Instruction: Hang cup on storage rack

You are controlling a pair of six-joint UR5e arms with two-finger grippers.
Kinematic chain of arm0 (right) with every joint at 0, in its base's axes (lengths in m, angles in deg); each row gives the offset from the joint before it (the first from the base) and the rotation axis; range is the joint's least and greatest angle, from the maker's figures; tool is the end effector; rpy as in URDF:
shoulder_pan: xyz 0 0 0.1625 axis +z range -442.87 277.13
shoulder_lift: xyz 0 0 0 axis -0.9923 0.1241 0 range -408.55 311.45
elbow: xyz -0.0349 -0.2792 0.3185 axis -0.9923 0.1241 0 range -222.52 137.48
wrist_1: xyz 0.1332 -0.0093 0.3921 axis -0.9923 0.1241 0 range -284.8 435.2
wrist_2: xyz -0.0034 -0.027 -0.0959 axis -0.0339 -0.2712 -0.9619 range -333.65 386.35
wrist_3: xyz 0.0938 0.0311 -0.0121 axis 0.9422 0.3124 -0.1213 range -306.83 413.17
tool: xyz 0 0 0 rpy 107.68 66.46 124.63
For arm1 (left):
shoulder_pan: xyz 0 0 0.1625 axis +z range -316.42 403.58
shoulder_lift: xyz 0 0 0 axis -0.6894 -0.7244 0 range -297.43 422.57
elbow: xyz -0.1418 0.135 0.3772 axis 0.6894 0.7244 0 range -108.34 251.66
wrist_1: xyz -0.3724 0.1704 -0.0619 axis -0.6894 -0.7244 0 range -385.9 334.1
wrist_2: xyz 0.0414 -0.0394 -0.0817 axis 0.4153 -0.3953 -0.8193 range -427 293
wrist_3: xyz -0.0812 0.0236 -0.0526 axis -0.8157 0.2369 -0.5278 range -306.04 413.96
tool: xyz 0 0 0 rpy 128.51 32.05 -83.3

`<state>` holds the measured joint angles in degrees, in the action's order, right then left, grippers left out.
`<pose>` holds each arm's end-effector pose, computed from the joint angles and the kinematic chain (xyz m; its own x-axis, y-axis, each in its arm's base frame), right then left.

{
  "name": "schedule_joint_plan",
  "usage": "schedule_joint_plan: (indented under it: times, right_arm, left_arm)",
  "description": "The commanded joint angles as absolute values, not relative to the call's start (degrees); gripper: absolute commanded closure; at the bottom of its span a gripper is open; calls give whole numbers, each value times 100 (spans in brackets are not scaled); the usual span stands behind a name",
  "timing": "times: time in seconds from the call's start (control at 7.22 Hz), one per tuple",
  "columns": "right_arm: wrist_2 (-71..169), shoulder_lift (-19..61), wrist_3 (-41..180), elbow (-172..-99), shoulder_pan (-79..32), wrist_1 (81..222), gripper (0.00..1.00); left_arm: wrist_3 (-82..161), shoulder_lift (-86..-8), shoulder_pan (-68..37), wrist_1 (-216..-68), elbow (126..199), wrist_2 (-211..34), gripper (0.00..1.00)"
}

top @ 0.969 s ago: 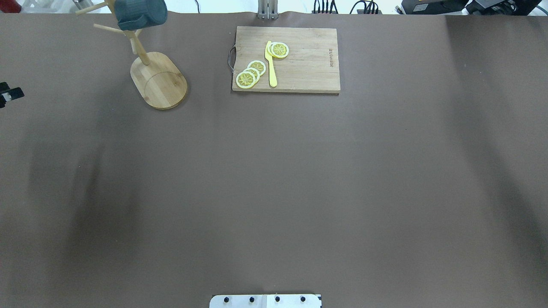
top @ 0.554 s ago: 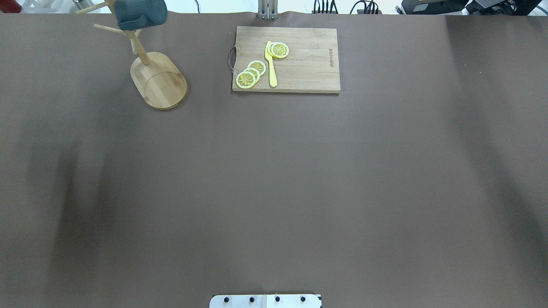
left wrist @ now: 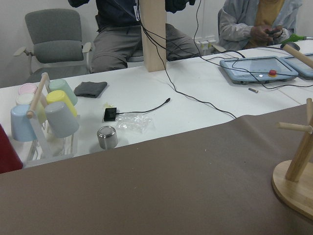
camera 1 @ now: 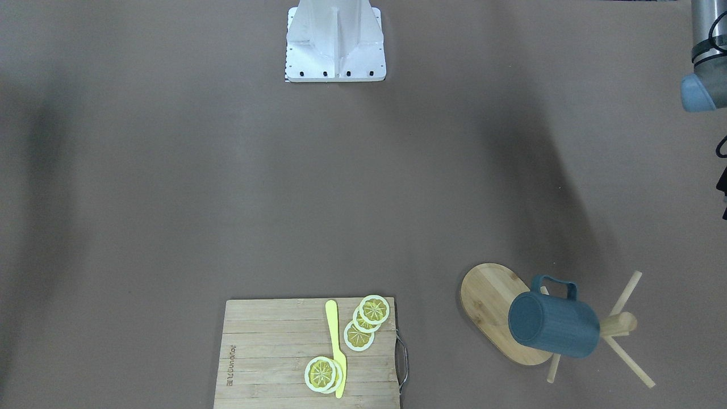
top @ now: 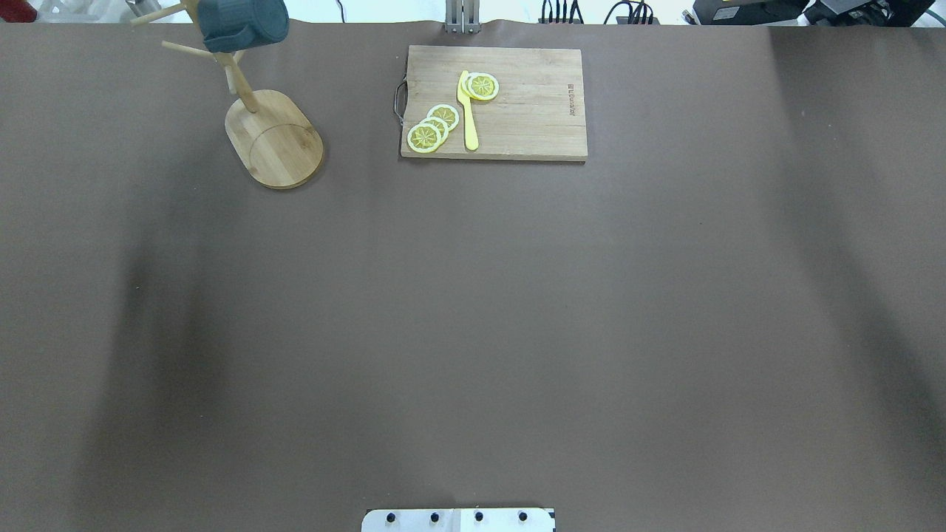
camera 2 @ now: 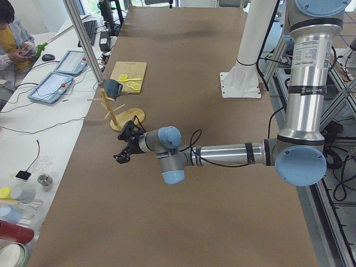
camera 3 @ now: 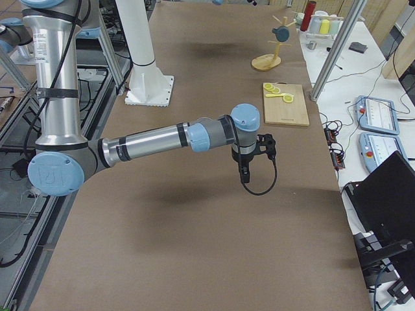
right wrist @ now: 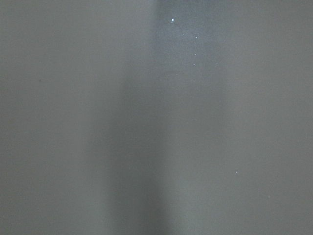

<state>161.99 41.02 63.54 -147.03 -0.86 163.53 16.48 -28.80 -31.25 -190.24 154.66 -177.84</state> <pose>-0.0076 -0.5014 0.5245 0.6770 -0.1240 0.7254 0.0114 0.9874 0.1581 0.0425 -0.5307 0.5666 0.7048 0.2347 -0.6695 0.4207 0.6215 0.6608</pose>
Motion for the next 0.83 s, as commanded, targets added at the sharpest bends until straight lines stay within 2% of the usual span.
schedule_joint_plan:
  times: [0.0, 0.42, 0.69]
  right_arm:
    - [16188, 4093, 6354, -14702, -87, 16353, 0]
    - [16170, 4102, 6354, -14702, -78, 16353, 0]
    - [16161, 4110, 6346, -14685, -87, 16353, 0]
  left_arm:
    - [1652, -2962, -3584, -17300, 16216, -18771, 2]
    - [1652, -2937, -3719, -15680, 16973, -19750, 2]
    - [1783, -2884, -3719, -15275, 16983, -20303, 2]
